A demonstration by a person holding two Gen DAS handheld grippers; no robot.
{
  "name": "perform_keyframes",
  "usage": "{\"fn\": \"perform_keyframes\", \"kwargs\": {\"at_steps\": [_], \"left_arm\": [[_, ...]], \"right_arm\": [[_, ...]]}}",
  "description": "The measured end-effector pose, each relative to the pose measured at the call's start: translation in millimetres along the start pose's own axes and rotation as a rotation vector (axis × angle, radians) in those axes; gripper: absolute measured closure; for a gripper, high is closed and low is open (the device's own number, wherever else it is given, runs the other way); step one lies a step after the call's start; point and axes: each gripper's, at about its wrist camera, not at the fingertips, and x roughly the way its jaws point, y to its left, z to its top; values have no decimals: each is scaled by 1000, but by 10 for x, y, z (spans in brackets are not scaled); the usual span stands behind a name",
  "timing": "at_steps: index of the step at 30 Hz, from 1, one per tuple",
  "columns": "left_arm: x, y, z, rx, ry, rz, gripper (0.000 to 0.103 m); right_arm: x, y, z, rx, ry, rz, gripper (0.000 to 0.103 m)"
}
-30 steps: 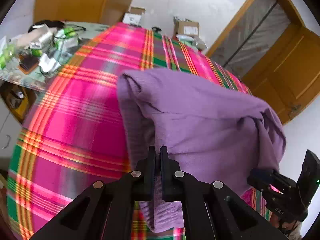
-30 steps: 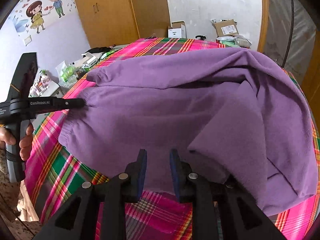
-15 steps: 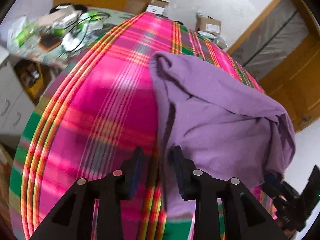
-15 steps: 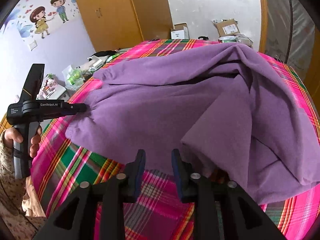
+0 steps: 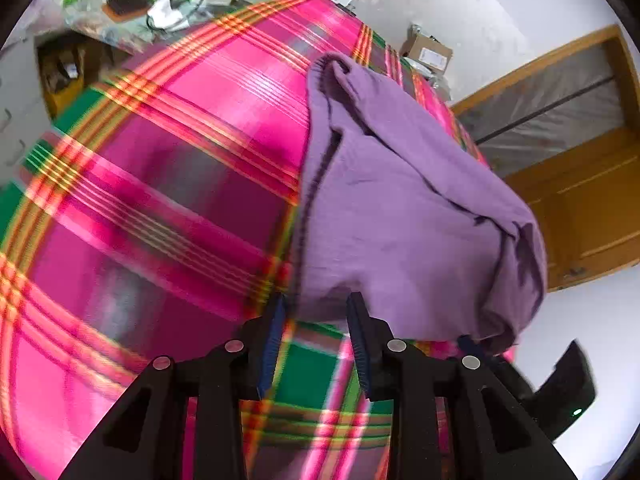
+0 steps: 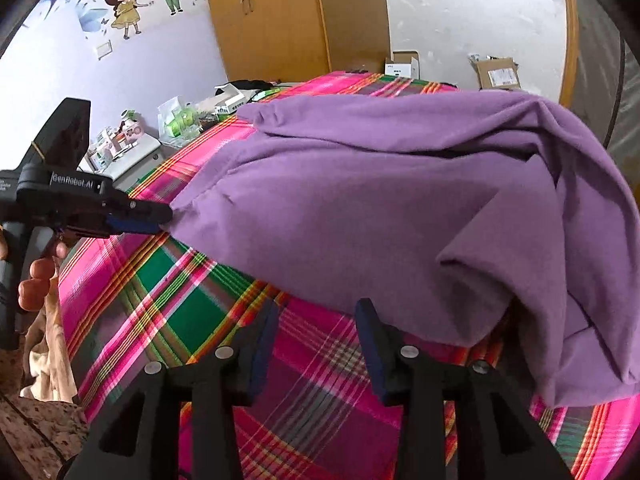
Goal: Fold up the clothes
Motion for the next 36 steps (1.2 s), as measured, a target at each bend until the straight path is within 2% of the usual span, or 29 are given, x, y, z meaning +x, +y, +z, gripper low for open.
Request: {"fn": "perform_keyframes", "kwargs": {"at_steps": [1,2,3,7,13,14,16,17,21,27,34,36], "left_arm": [[12,-28,1,-10,-4,-1,65],[18,-62,-4,-6,-7,-6,55],[21,-97,-8,-1,-11,-9,51],[34,-143,-3,-49,-21,9,51],[118,-116,59,-159,-53,-49,51],[125,-109,63,-171,-60,-58,52],[137,-96,72,-188,-73,-59,61],[151,-94,77,-193,-76,-56,69],[187,-43,108,-216,-89,-84,75],[161,1,155,-211,-121,-114,77],[2,114,211,-205,-178,-127,78],[-30,131,239,-197,-192,-128,78]], "right_arm": [[1,-6,-15,7,1,2,62],[1,-17,-24,15,2,3,62],[-1,-31,-29,24,-2,3,62],[-18,-78,-45,50,-7,-12,62],[-69,-176,-93,92,-23,-25,62],[-81,-201,-105,101,-24,-27,62],[-113,-261,-136,120,-30,-36,62],[-126,-293,-149,131,-32,-40,62],[-197,-442,-204,188,-44,-68,62],[-287,-717,-267,316,-76,-117,62],[-301,-813,-201,381,-113,-45,62],[-333,-900,-196,457,-145,25,62]]}}
